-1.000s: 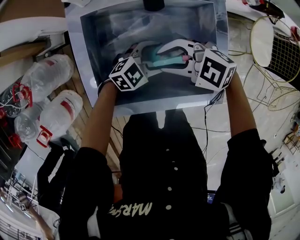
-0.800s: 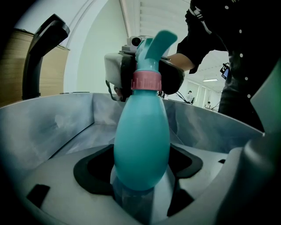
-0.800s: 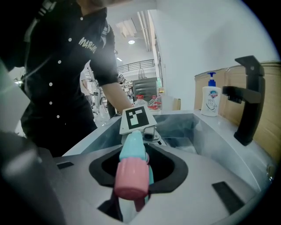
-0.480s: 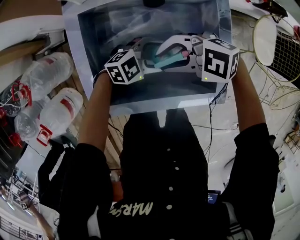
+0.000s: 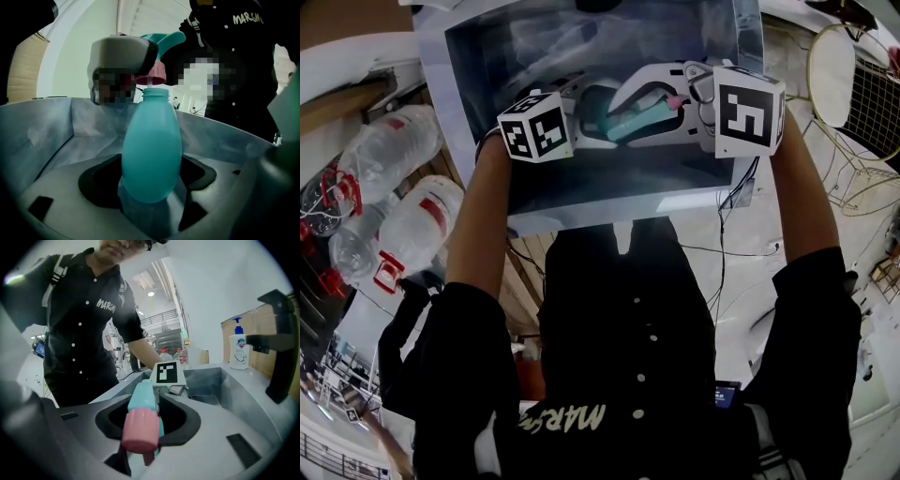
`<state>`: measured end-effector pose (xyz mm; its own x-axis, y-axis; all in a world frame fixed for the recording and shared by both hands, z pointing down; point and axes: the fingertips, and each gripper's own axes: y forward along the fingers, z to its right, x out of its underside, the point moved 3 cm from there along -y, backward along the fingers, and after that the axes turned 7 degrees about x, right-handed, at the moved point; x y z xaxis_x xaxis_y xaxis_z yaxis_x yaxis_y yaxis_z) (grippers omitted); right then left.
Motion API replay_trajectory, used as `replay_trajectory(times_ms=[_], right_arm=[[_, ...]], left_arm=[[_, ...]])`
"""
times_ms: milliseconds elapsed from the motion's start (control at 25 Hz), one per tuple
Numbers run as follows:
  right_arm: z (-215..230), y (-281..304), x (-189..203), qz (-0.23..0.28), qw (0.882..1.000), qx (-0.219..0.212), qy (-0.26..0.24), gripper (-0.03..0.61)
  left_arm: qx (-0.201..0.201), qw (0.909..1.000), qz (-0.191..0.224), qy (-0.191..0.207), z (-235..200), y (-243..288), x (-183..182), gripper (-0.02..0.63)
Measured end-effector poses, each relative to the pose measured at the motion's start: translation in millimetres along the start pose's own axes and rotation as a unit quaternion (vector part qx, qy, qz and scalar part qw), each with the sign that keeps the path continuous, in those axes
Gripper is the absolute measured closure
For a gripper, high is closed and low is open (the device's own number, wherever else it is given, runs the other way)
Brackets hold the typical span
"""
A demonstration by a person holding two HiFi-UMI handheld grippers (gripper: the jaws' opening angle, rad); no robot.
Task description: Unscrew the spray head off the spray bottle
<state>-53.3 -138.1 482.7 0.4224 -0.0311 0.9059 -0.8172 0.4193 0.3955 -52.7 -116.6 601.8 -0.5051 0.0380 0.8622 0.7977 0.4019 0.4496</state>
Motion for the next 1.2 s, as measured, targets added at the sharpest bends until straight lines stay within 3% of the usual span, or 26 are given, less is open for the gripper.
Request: replay_trajectory(times_ms=[560, 920, 1200], right_arm=[[-16, -53, -53, 0.065, 0.99, 0.124, 0.029, 0.419], [-35, -88, -102, 0.136, 0.973, 0.184, 0.015, 0.419], [-67, -109, -131, 0.168, 0.955, 0.246, -0.008, 0.418]], left_arm=[[-0.049, 0.9977, -0.013, -0.044, 2, 2, 0, 0.227], [-0.083, 0.9934, -0.039, -0.068, 9, -15, -8, 0.225], [-0.174, 0.9818, -0.052, -0.057, 29, -43, -35, 0.232]])
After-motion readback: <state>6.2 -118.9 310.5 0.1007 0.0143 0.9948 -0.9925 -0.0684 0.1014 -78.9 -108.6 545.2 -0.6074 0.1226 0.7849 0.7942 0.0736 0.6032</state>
